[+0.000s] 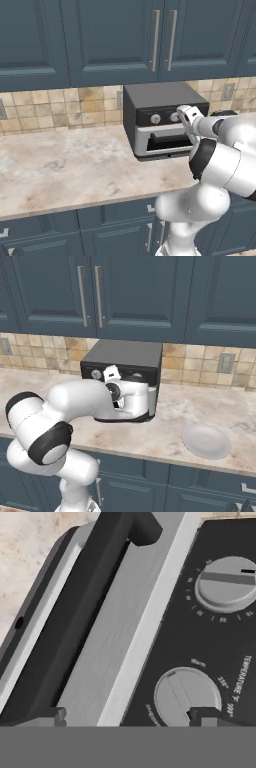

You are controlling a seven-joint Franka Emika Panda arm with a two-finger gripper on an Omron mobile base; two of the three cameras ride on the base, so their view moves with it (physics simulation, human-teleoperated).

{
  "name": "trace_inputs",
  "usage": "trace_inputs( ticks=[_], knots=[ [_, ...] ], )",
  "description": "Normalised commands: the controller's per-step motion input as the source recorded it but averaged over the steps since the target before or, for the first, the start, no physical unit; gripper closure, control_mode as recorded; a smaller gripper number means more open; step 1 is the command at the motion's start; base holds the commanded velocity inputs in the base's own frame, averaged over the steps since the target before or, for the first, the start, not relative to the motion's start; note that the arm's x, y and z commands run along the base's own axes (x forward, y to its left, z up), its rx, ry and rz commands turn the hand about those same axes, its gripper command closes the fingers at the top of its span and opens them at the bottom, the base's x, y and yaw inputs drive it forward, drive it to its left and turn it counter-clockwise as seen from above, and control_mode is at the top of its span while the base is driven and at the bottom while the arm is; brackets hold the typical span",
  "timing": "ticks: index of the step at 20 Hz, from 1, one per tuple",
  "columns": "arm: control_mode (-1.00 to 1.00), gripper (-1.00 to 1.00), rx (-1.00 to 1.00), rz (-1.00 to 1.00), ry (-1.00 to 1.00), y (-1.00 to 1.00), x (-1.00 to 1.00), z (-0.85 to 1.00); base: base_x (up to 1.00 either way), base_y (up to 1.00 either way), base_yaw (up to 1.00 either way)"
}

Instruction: Pull the toaster oven rack outwards. Pick up the baguette from the plate and place it on the toaster oven rack. Close the toaster oven door fully and set the temperature to the lowest setting.

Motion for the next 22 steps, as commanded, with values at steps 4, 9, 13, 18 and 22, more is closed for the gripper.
trace_inputs(
  ticks=[4,9,13,18,22],
  knots=[
    [-1.00,-1.00,0.00,0.17,0.00,-0.11,0.05,0.02,0.00,0.00,0.00],
    [-1.00,-1.00,0.00,0.18,0.00,-0.16,0.05,0.06,0.00,0.00,0.00],
    [-1.00,-1.00,0.00,0.16,0.01,-0.11,0.10,0.03,0.00,0.00,0.00],
    [-1.00,-1.00,0.00,0.16,0.02,-0.11,0.14,0.02,0.00,0.00,0.00],
    [-1.00,-1.00,0.00,0.16,0.02,-0.10,0.11,0.05,0.00,0.00,0.00]
  ],
)
